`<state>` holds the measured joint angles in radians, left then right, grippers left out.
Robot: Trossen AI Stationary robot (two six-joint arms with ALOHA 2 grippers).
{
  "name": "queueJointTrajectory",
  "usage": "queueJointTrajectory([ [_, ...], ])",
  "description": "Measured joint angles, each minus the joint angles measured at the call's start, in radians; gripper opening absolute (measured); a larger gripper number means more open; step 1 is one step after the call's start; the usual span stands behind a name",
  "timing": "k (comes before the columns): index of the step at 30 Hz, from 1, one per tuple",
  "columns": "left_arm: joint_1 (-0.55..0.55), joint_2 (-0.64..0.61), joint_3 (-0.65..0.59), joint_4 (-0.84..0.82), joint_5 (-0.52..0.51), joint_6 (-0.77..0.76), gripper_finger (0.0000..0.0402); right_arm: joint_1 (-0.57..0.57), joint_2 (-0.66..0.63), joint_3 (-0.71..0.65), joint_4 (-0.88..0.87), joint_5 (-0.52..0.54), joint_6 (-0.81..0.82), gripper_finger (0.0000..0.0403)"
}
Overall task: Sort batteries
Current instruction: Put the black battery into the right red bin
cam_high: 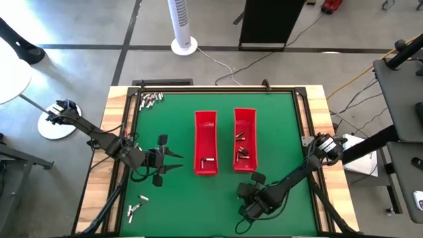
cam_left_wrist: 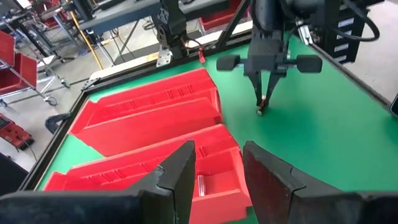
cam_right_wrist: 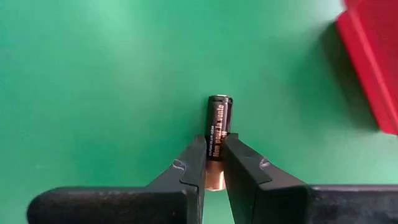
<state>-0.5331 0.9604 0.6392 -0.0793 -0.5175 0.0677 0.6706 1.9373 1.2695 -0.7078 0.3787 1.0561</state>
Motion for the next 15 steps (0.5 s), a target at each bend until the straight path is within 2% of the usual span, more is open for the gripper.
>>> queueJointTrajectory([
  [5, 0.0, 0.01, 0.0, -0.001, -0.007, 0.003, 0.0116, 0.033, 0.0, -0.054, 0.059, 0.113, 0.026, 0.0044],
  [9, 0.0, 0.015, 0.0, -0.001, -0.047, 0.01, 0.0116, 0.046, 0.003, -0.134, 0.196, 0.208, 0.026, 0.0067],
  [15, 0.0, 0.018, 0.0, 0.0, -0.052, 0.011, 0.0116, 0.046, 0.002, -0.262, 0.386, 0.226, 0.077, 0.0099],
])
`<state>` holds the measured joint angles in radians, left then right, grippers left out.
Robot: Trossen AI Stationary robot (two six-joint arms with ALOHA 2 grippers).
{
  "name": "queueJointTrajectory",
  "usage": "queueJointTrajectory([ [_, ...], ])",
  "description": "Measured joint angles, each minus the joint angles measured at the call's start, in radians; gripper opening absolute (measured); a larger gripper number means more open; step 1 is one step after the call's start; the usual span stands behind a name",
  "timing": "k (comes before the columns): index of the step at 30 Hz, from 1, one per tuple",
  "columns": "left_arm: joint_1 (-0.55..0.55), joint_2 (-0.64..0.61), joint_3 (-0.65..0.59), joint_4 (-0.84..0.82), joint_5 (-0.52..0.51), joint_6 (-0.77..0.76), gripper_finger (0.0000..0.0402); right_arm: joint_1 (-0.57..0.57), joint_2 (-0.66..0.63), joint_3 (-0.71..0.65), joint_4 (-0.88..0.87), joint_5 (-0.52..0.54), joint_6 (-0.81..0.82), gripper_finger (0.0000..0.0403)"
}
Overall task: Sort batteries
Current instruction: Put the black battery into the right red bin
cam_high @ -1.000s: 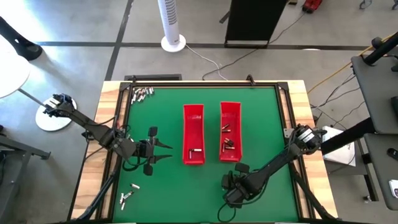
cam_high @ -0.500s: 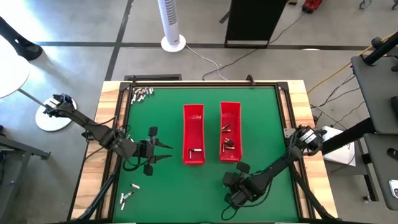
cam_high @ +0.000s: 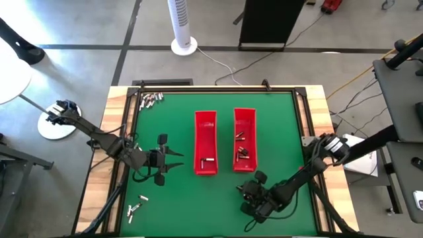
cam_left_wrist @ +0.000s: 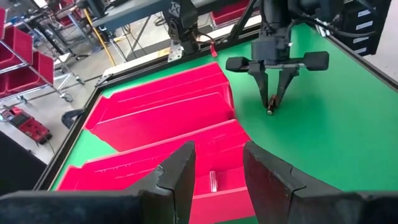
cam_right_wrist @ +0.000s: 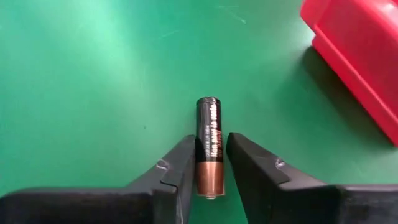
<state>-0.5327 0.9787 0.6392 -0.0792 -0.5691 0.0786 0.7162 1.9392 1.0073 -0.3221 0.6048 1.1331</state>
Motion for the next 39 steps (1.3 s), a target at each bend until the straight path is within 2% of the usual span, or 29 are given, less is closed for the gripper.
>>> queueJointTrajectory([
  [5, 0.0, 0.0, 0.0, 0.0, 0.0, 0.008, 0.0116, 0.001, 0.001, -0.049, 0.038, 0.026, 0.035, 0.01],
  [12, 0.0, 0.0, 0.0, -0.001, 0.0, 0.009, 0.0116, 0.001, 0.006, -0.088, 0.123, 0.073, -0.013, 0.0058],
  [15, 0.0, 0.0, 0.0, -0.001, 0.0, 0.009, 0.0116, 0.001, 0.006, -0.088, 0.123, 0.072, -0.019, 0.0042],
  [21, 0.0, 0.0, 0.0, -0.001, 0.0, 0.009, 0.0116, -0.002, 0.001, -0.069, 0.103, 0.041, -0.053, 0.0042],
  [27, 0.0, 0.0, 0.0, -0.003, 0.002, -0.003, 0.0116, -0.014, -0.045, 0.031, -0.088, -0.028, -0.079, 0.0045],
  [35, 0.0, 0.0, 0.0, -0.002, 0.002, -0.006, 0.0116, -0.078, -0.074, 0.204, -0.328, -0.167, -0.248, 0.0047],
  [39, 0.0, 0.0, 0.0, -0.004, 0.003, -0.006, 0.0116, -0.117, -0.074, 0.272, -0.41, -0.184, -0.334, 0.0045],
])
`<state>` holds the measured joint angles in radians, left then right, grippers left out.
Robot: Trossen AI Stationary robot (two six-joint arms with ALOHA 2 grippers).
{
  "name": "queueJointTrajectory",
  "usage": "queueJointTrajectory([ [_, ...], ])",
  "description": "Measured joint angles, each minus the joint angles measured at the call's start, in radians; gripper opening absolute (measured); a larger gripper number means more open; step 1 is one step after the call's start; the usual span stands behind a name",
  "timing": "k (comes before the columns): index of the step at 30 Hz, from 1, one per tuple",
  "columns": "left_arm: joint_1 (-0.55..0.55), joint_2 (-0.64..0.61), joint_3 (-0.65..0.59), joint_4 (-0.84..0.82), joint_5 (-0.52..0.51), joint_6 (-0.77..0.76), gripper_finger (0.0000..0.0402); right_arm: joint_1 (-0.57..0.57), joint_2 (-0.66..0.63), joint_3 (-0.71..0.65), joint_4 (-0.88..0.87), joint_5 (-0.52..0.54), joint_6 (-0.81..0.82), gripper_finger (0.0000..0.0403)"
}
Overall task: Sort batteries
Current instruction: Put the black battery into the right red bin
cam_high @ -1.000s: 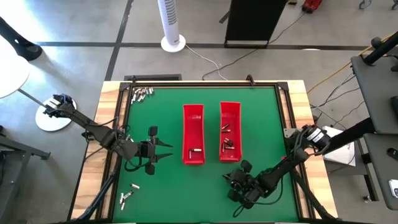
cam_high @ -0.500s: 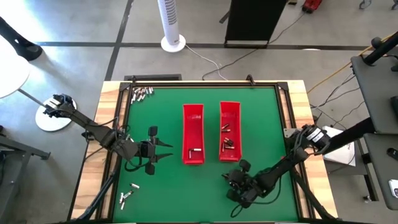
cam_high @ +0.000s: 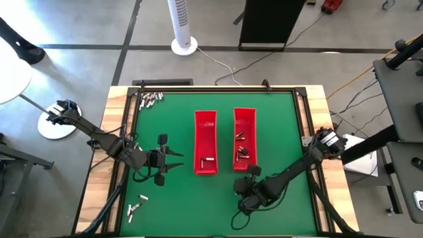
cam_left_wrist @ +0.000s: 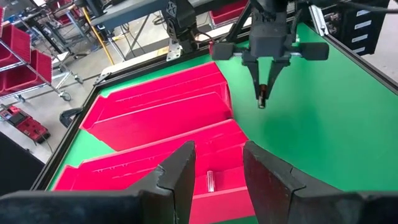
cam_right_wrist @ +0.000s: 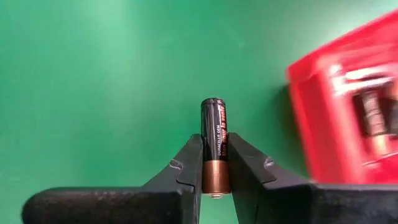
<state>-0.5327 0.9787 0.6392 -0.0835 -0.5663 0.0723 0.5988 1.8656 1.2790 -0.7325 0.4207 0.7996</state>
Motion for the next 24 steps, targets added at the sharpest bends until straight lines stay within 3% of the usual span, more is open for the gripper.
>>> queueJointTrajectory([
  [10, 0.0, 0.0, 0.0, -0.02, 0.002, -0.005, 0.0116, -0.09, -0.002, 0.127, -0.342, -0.008, -0.089, 0.0045],
  [24, 0.0, 0.0, 0.0, -0.022, 0.002, -0.005, 0.0116, -0.206, -0.004, 0.137, -0.371, -0.001, -0.241, 0.0048],
])
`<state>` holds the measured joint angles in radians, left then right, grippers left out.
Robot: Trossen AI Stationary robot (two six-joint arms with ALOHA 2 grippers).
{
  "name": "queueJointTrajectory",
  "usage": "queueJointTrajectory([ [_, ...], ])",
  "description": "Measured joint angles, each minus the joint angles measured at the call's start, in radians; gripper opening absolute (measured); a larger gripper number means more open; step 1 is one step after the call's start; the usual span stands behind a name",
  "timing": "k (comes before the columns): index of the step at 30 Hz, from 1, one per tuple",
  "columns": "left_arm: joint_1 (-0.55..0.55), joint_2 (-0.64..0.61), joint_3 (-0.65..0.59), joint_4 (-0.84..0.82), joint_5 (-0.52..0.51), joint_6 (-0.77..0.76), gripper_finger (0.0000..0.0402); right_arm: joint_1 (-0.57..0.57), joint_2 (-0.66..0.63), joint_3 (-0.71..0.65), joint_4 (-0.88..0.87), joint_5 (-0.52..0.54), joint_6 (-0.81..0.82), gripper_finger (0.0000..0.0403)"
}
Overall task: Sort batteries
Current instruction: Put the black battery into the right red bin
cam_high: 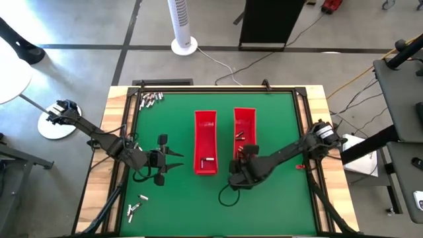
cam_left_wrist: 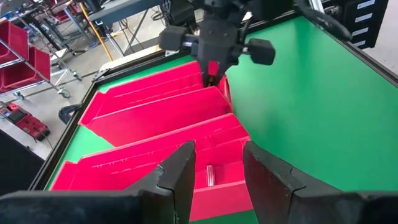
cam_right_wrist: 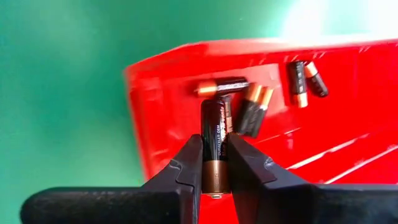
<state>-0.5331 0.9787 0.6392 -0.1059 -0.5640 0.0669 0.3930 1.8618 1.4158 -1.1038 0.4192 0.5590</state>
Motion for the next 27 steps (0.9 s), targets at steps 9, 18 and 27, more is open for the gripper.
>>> queueJointTrajectory([
  [9, 0.0, 0.0, 0.0, 0.0, 0.0, 0.0, 0.0116, -0.121, 0.0, -0.017, 0.011, -0.05, -0.177, 0.0046],
  [18, 0.0, 0.0, 0.0, -0.007, -0.001, 0.001, 0.0116, -0.222, 0.003, -0.058, 0.051, -0.144, -0.239, 0.0046],
  [27, 0.0, 0.0, 0.0, -0.008, -0.001, 0.001, 0.0116, -0.262, 0.005, -0.125, 0.149, -0.229, -0.281, 0.0049],
])
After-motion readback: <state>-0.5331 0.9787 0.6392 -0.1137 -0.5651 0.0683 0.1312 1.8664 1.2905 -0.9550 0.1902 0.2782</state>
